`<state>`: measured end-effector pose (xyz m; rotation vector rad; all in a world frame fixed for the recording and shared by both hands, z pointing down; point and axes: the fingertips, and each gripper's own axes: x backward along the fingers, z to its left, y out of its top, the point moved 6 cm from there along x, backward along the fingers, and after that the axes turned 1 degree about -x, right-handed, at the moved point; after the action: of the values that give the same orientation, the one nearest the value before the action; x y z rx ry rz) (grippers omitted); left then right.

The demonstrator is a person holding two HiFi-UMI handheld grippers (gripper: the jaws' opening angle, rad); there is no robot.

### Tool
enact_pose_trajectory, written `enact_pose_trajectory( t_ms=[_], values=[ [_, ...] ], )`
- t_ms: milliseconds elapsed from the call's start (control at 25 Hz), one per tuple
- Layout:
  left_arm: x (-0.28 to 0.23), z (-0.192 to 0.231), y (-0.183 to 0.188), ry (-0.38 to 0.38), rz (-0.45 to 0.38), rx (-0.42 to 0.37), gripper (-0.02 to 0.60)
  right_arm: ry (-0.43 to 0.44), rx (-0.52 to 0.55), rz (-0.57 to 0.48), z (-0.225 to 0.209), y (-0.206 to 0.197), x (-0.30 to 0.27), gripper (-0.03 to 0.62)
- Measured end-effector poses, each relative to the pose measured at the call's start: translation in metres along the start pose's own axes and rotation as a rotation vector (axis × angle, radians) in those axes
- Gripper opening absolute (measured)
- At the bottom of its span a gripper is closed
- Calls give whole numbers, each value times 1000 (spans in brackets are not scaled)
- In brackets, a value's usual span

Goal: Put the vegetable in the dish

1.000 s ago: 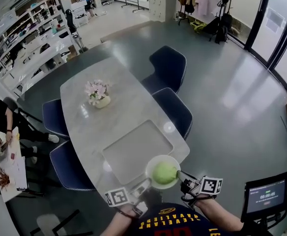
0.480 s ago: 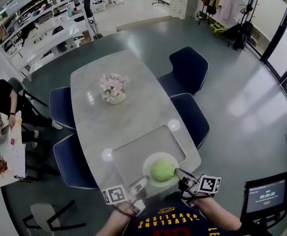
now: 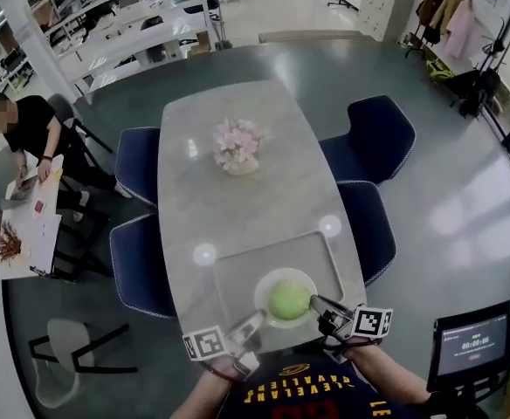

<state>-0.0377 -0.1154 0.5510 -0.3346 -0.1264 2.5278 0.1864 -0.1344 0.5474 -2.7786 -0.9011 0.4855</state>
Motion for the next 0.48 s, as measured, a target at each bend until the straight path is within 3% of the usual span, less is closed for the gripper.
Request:
enact_pose_trajectory(
  t_ms=[200,480],
  values=[
    [-11,11,9,29,-77,19,11,43,-1,67,-13,20,-24,26],
    [-12,27,11,50,-134,29,11,14,31,142,-30,27,-39,26]
  ],
)
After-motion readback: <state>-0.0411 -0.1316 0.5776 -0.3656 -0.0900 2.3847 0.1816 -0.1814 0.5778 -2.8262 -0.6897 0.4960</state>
